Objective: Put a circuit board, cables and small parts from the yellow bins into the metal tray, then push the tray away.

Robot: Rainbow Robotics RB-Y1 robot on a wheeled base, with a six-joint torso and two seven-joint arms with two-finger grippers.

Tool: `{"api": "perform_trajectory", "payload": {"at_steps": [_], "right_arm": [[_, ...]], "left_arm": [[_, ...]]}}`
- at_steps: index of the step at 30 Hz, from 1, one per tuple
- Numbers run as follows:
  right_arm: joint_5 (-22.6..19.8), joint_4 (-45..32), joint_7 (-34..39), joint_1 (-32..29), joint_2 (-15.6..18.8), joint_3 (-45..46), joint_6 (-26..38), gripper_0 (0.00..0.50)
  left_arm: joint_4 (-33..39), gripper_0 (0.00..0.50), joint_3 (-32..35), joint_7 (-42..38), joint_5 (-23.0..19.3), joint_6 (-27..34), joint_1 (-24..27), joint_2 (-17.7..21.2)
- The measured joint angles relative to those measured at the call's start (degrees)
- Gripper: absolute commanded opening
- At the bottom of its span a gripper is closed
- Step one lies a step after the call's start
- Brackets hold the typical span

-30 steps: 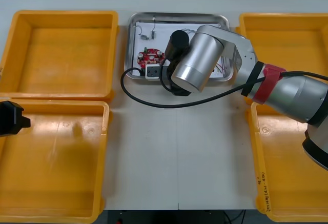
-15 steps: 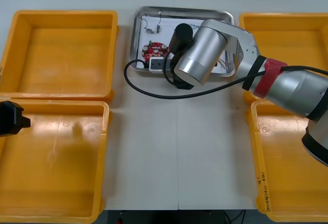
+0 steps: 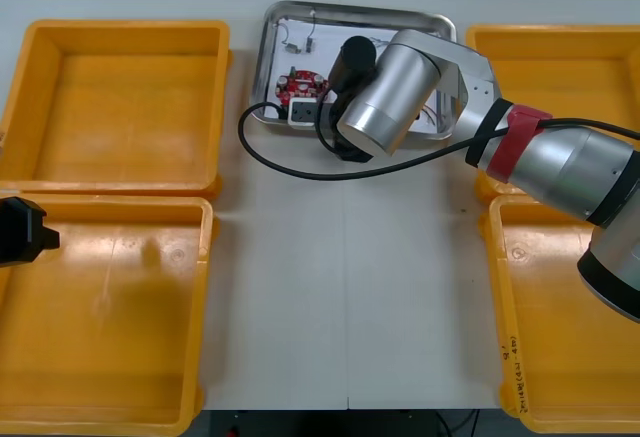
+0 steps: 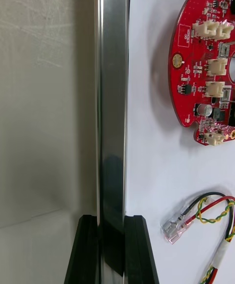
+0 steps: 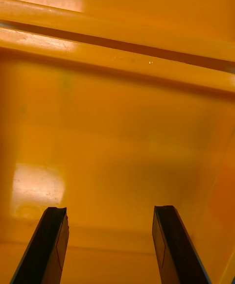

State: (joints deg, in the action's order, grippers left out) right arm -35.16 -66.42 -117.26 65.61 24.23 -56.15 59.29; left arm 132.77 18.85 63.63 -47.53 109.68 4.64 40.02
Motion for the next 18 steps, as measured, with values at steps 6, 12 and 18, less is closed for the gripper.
{"api": "perform_trajectory", "payload": {"at_steps": [6, 12, 18], "right_arm": [[0.0, 0.7, -0.2, 0.3, -0.6, 0.0, 0.0, 0.0], [0.0, 3.5, -2.6, 1.5, -2.1, 0.0, -0.8, 0.0], [0.0, 4.8, -2.8, 1.9, -2.8, 0.0, -1.9, 0.0]], "left_arm": [[0.0, 0.5, 0.0, 0.0, 0.0, 0.0, 0.0, 0.0], [0.0, 0.5, 0.0, 0.0, 0.0, 0.0, 0.0, 0.0], [0.0, 0.5, 0.0, 0.0, 0.0, 0.0, 0.0, 0.0]]}}
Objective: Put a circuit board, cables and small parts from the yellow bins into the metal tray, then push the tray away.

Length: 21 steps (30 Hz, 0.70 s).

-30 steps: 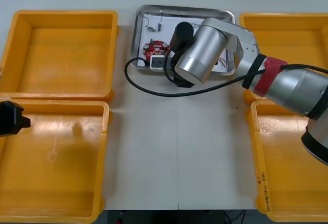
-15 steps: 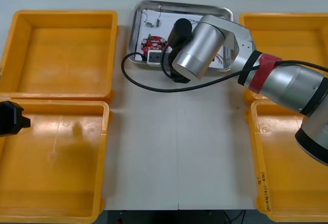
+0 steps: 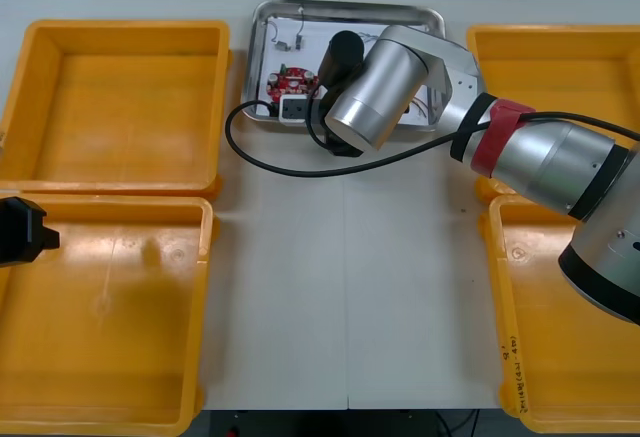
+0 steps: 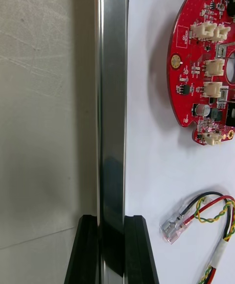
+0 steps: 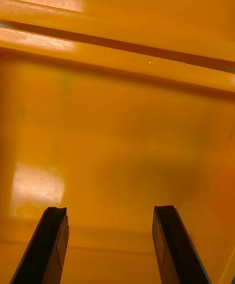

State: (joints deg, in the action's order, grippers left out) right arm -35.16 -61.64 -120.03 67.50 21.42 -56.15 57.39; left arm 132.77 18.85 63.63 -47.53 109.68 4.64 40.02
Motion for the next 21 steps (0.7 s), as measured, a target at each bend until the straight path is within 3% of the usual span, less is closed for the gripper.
{"api": "perform_trajectory", "payload": {"at_steps": [4, 5, 6, 7, 9, 11, 17, 21], "right_arm": [[-0.2, 0.1, 0.0, 0.0, 0.0, 0.0, -0.1, 0.0], [-0.3, 0.1, 0.0, 0.1, 0.0, 0.0, -0.2, 0.023], [-0.4, 0.1, 0.0, 0.1, 0.0, 0.0, -0.2, 0.078], [-0.4, 0.2, 0.0, 0.1, 0.0, 0.0, -0.2, 0.192], [-0.6, 0.2, 0.0, 0.1, 0.0, 0.0, -0.2, 0.265], [-0.8, 0.4, 0.0, 0.1, -0.1, 0.0, -0.1, 0.412], [-2.2, 0.6, -0.4, 0.1, -0.3, 1.0, 1.9, 0.492], [-3.0, 0.6, -1.1, 0.1, -0.4, 2.3, 3.7, 0.5]], "left_arm": [[0.0, 0.5, 0.0, 0.0, 0.0, 0.0, 0.0, 0.0], [0.0, 0.5, 0.0, 0.0, 0.0, 0.0, 0.0, 0.0], [0.0, 0.5, 0.0, 0.0, 0.0, 0.0, 0.0, 0.0], [0.0, 0.5, 0.0, 0.0, 0.0, 0.0, 0.0, 0.0], [0.0, 0.5, 0.0, 0.0, 0.0, 0.0, 0.0, 0.0], [0.0, 0.5, 0.0, 0.0, 0.0, 0.0, 0.0, 0.0], [0.0, 0.5, 0.0, 0.0, 0.0, 0.0, 0.0, 0.0], [0.0, 0.5, 0.0, 0.0, 0.0, 0.0, 0.0, 0.0]]}}
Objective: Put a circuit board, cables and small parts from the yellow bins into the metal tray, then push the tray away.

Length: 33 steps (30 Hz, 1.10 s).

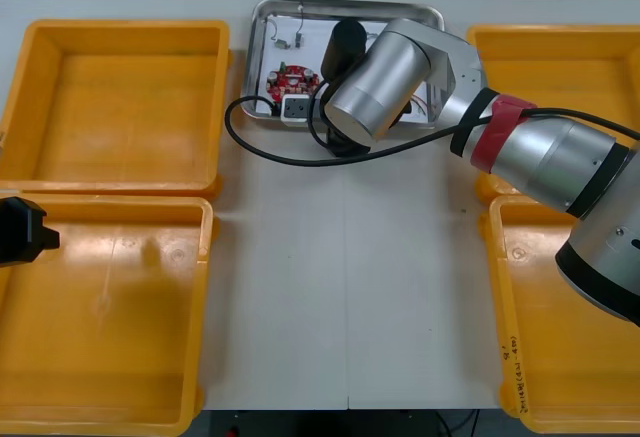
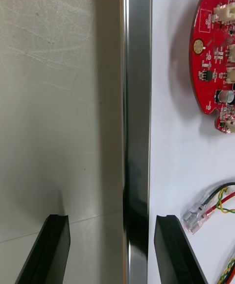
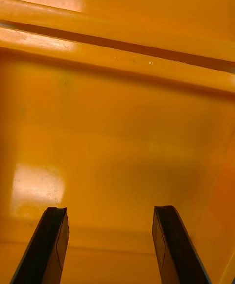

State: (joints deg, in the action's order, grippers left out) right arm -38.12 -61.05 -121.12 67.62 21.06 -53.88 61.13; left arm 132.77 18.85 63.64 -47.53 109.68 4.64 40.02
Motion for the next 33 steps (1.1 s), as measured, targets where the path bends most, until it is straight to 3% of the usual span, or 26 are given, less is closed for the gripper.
{"api": "perform_trajectory", "payload": {"at_steps": [16, 29, 33], "right_arm": [[-3.6, -1.2, -1.6, 1.3, -0.2, 8.1, 15.3, 0.5], [-3.7, -11.4, -1.1, 0.9, -0.2, 19.3, 34.6, 0.5], [-2.9, -18.5, 5.8, -1.6, 0.0, 23.7, 40.0, 0.5]], "left_arm": [[0.0, 0.5, 0.0, 0.0, 0.0, 0.0, 0.0, 0.0], [0.0, 0.5, 0.0, 0.0, 0.0, 0.0, 0.0, 0.0], [0.0, 0.5, 0.0, 0.0, 0.0, 0.0, 0.0, 0.0]]}}
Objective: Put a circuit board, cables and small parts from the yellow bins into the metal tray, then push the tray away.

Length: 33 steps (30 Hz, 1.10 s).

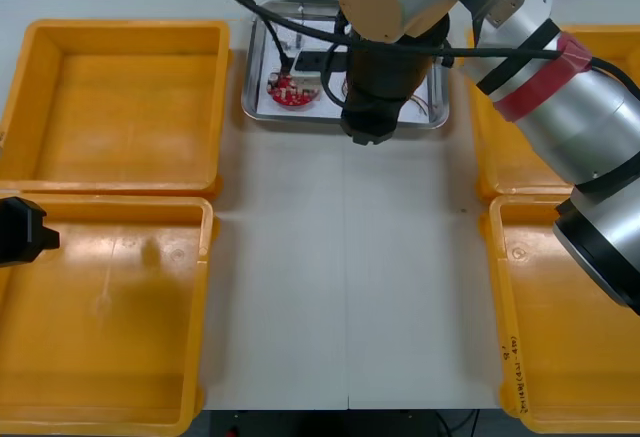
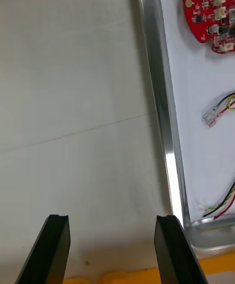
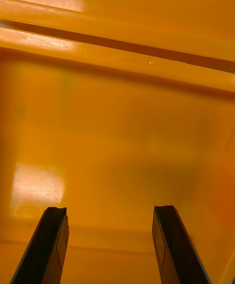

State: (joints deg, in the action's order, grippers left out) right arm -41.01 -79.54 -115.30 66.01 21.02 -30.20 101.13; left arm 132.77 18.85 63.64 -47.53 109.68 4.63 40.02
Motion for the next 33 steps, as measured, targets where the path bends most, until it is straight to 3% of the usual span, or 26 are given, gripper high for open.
{"api": "perform_trajectory", "payload": {"at_steps": [7, 18, 22, 33], "right_arm": [[2.4, -17.8, 11.3, -6.0, 3.2, 2.3, 8.4, 0.5], [1.6, -37.0, 32.5, -15.7, 11.8, 5.5, 8.6, 0.5], [0.2, -41.3, 42.8, -19.7, 15.4, 7.9, 8.6, 0.5], [-9.3, -42.7, 54.9, -30.1, 23.9, 22.9, 8.6, 0.5]], "left_arm": [[0.0, 0.5, 0.0, 0.0, 0.0, 0.0, 0.0, 0.0], [0.0, 0.5, 0.0, 0.0, 0.0, 0.0, 0.0, 0.0], [0.0, 0.5, 0.0, 0.0, 0.0, 0.0, -0.1, 0.0], [0.0, 0.5, 0.0, 0.0, 0.0, 0.0, -0.1, 0.0]]}}
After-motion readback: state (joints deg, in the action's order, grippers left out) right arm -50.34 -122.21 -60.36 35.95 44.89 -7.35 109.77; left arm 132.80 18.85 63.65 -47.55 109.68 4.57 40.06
